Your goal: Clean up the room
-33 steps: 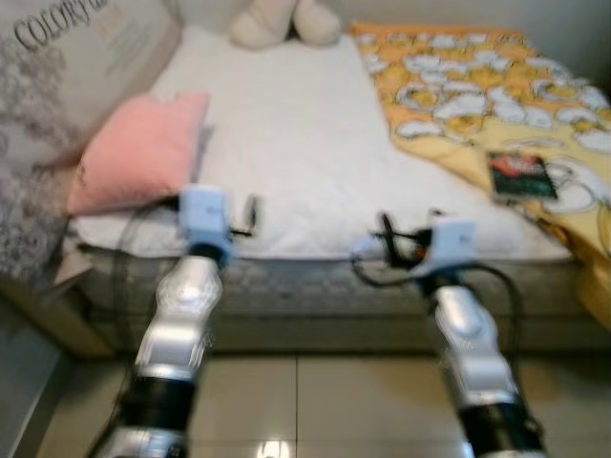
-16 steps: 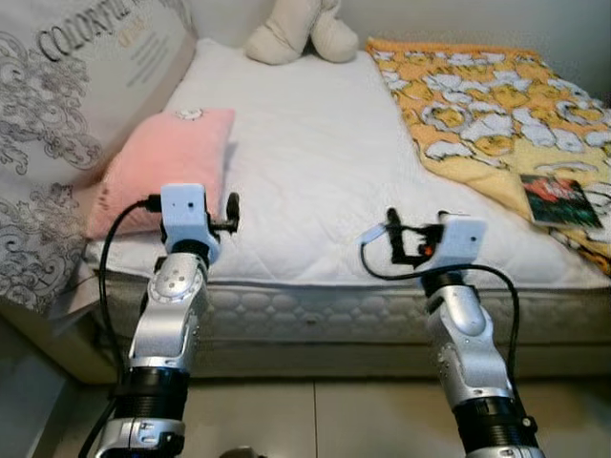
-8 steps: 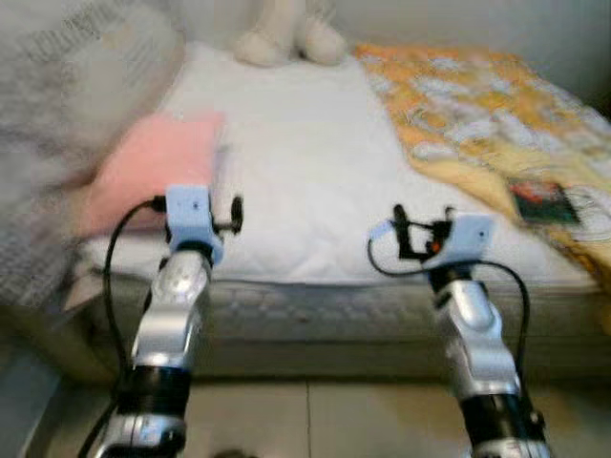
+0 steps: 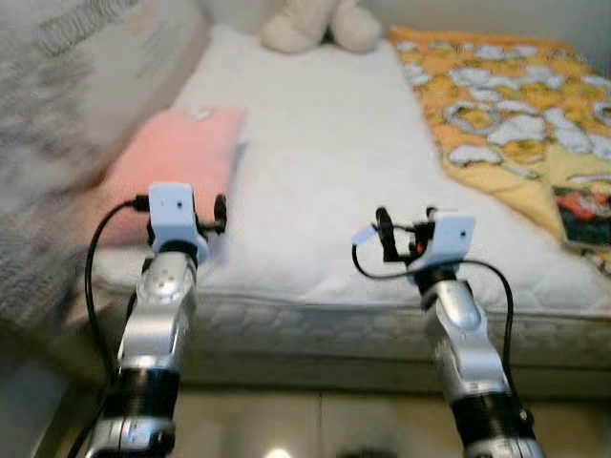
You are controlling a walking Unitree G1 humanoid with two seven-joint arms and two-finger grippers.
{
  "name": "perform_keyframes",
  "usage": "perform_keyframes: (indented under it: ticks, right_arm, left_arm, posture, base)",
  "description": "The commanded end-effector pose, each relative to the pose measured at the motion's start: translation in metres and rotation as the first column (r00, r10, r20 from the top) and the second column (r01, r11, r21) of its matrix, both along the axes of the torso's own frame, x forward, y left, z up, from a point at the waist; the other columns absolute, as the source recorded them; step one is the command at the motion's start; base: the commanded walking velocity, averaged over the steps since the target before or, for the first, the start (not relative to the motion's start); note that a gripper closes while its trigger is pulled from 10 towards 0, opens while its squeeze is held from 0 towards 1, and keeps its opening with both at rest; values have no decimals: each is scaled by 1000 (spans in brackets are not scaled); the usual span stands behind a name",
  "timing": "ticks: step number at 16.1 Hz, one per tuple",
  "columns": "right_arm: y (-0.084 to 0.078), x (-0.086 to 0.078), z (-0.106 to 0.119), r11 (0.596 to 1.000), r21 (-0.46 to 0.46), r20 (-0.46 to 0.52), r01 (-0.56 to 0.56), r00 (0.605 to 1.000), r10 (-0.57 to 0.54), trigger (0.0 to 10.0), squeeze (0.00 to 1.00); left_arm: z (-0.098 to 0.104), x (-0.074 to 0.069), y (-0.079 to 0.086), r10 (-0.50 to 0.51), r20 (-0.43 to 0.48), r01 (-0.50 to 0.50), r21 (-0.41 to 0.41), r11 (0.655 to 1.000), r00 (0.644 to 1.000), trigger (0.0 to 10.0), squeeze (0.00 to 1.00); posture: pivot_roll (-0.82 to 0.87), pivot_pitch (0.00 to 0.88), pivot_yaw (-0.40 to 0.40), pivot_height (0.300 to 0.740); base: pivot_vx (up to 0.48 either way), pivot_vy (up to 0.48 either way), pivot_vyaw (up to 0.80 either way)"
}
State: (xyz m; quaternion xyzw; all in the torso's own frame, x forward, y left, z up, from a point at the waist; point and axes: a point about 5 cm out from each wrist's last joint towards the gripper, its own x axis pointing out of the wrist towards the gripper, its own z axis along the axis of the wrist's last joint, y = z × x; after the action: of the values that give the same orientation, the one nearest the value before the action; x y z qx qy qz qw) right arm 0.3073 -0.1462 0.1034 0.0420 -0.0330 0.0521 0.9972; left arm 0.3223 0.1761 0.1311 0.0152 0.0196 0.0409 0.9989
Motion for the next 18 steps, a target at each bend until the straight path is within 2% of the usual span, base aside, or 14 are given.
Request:
perform_keyframes:
  ticks: [1, 4, 12, 15, 18]
  right_arm:
    - [-8, 0, 1, 1000, -5, 3, 22, 1000, -22, 10000, 0]
    - [-8, -1, 0, 1000, -3, -4, 21, 1000, -21, 10000, 0]
    - [-5, 0, -1, 1000, -3, -6, 8, 1000, -8, 10000, 0]
    - [-4, 1, -2, 1000, -7, -5, 0, 1000, 0, 10000, 0]
    - [-6, 2, -1, 1000, -10, 0, 2, 1000, -2, 10000, 0]
  left_arm:
    - [3, 1, -5, -1, 10, 1, -25, 1000, 1000, 10000, 0]
    - [5, 1, -2, 15, 13, -14, -67, 998, 1000, 10000, 0]
    - [9, 7, -5, -44, 12, 44, 1, 999, 999, 10000, 0]
    - [17, 16, -6, -76, 17, 75, 22, 997, 997, 10000, 0]
    - [16, 20, -8, -107, 2, 106, 40, 994, 994, 10000, 0]
  posture:
    - [6, 0, -6, 740]
    - [8, 0, -9, 740]
    - [16, 0, -7, 740]
    - [17, 0, -7, 740]
    - [14, 0, -5, 740]
  base:
    - [341, 337, 0]
    - [179, 425, 0]
    - [0, 480, 0]
    - [80, 459, 0]
    - [385, 0, 0]
